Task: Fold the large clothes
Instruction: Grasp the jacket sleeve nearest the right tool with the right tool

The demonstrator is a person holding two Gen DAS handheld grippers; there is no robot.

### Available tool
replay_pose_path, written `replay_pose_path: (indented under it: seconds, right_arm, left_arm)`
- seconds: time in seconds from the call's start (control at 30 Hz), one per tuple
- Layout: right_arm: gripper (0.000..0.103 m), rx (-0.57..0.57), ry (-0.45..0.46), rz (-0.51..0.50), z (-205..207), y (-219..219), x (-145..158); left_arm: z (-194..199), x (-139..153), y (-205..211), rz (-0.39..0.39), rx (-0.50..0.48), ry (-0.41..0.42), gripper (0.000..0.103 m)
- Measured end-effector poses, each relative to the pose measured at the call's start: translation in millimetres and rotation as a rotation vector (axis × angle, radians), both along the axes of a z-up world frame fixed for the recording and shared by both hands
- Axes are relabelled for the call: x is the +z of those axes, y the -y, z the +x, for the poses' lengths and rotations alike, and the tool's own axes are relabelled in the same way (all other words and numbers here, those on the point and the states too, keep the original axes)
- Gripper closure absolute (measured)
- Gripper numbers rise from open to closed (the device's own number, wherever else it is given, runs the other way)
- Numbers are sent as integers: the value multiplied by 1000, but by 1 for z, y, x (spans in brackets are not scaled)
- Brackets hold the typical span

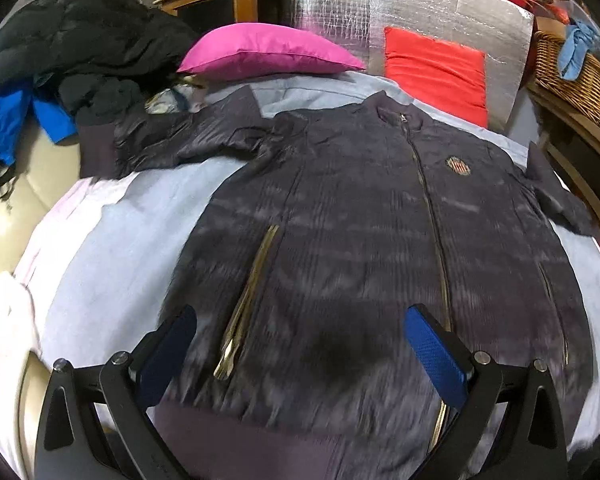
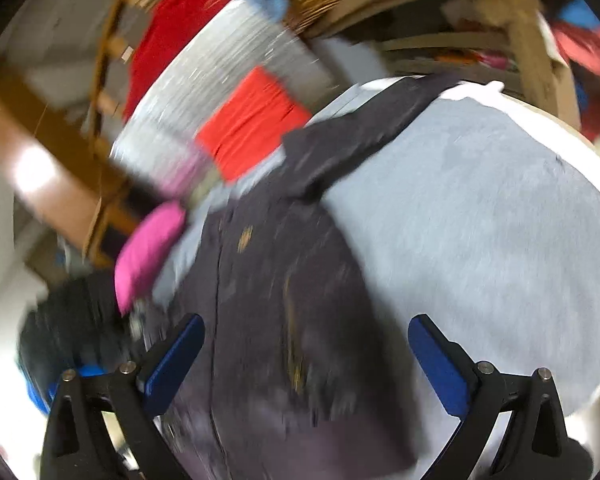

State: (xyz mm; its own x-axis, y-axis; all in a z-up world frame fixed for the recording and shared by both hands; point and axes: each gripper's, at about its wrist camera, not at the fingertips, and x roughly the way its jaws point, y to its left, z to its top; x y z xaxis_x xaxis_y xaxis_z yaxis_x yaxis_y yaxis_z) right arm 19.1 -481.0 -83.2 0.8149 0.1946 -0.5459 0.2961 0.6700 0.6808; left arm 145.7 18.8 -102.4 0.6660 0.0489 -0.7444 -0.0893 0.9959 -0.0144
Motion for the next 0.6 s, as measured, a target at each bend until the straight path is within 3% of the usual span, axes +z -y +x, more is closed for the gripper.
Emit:
replay_pose_path:
  seconds: [0.17, 0.23, 0.33, 0.43, 0.6]
  right_arm:
    - [1, -83, 3, 117, 66, 76, -4]
    - [8, -104, 7, 150, 95, 102, -8]
    - [17, -153, -10, 167, 142, 140, -21]
    - [18, -202, -45, 186, 183, 174, -38]
    - [22, -270, -106, 179, 234, 211, -70]
  left_arm:
    - [44, -6, 24, 0, -47, -2, 0]
    - [64, -10, 36, 3, -66, 3, 0]
    - [89, -16, 48, 4, -81, 11, 0]
    - [109, -26, 55, -3, -88, 11, 0]
    - [131, -64, 62, 9, -103, -66, 0]
